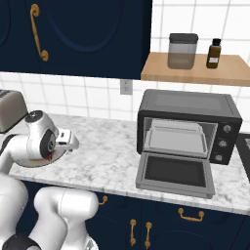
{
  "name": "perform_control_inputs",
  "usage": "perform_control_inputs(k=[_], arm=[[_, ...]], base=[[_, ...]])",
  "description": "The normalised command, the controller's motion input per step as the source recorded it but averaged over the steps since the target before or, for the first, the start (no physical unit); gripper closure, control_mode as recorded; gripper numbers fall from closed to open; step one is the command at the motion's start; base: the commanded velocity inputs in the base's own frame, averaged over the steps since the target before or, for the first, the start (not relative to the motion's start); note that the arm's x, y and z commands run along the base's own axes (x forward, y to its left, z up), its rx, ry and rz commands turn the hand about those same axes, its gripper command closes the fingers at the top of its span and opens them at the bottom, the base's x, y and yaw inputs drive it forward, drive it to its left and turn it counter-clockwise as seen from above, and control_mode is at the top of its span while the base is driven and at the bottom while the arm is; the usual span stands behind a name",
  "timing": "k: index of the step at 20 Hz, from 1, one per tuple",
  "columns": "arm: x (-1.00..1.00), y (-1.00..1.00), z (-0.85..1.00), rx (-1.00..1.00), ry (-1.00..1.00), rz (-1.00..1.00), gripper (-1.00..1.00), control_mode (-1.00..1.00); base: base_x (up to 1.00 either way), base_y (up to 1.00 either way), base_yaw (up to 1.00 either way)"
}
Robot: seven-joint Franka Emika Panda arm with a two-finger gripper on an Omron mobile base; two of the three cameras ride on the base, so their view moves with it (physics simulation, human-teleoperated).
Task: Pick up the kebab skewer and baguette bread, and place them inside the toaster oven. Close the toaster oven door and start by setting the timer.
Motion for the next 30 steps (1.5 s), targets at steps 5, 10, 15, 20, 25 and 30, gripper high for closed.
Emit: perform_control_inputs(k=[5, 10, 15, 20, 25, 30], arm=[[0.55, 0.92, -0.06, 0.04, 0.09, 0.0, -1.0, -1.0], [0.32, 0.62, -0.22, 0.11, 0.19, 0.04, -1.0, -1.0], [0.03, 0.45, -0.29, 0.04, 0.04, 0.01, -1.0, -1.0], [0.01, 0.06, -0.36, 0.0, 0.12, 0.0, -1.0, -1.0], [0.12, 0.01, -0.34, 0.0, 0.08, 0.0, -1.0, -1.0], [0.15, 0.04, -0.3, 0.0, 0.09, 0.0, -1.0, -1.0]], base=[[0.0, 0.0, 0.0], [0.0, 0.0, 0.0], [0.0, 0.0, 0.0], [0.0, 0.0, 0.0], [0.0, 0.0, 0.0], [0.0, 0.0, 0.0]])
